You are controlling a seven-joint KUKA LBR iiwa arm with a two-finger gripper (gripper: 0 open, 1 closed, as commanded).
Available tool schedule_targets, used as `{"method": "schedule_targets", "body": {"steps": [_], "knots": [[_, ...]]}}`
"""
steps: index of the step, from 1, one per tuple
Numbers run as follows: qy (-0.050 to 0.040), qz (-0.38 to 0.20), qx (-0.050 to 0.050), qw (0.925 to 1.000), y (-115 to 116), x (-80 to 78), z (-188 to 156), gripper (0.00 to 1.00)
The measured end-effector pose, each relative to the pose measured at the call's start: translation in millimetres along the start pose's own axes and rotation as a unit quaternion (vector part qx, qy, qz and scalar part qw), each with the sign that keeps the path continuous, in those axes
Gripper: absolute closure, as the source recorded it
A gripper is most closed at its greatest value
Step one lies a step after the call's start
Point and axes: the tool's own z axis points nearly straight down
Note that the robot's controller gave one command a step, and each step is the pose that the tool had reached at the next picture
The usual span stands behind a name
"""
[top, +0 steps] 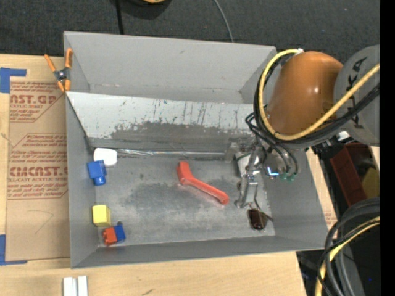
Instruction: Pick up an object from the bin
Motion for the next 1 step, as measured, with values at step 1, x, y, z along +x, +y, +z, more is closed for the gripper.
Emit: {"method": "schedule_targets", "body": {"steps": [1], "knots": [[-0.0040, 0.000, 0.000, 1.0000, -0.1, -1.6, -4.4, 0.00]]}}
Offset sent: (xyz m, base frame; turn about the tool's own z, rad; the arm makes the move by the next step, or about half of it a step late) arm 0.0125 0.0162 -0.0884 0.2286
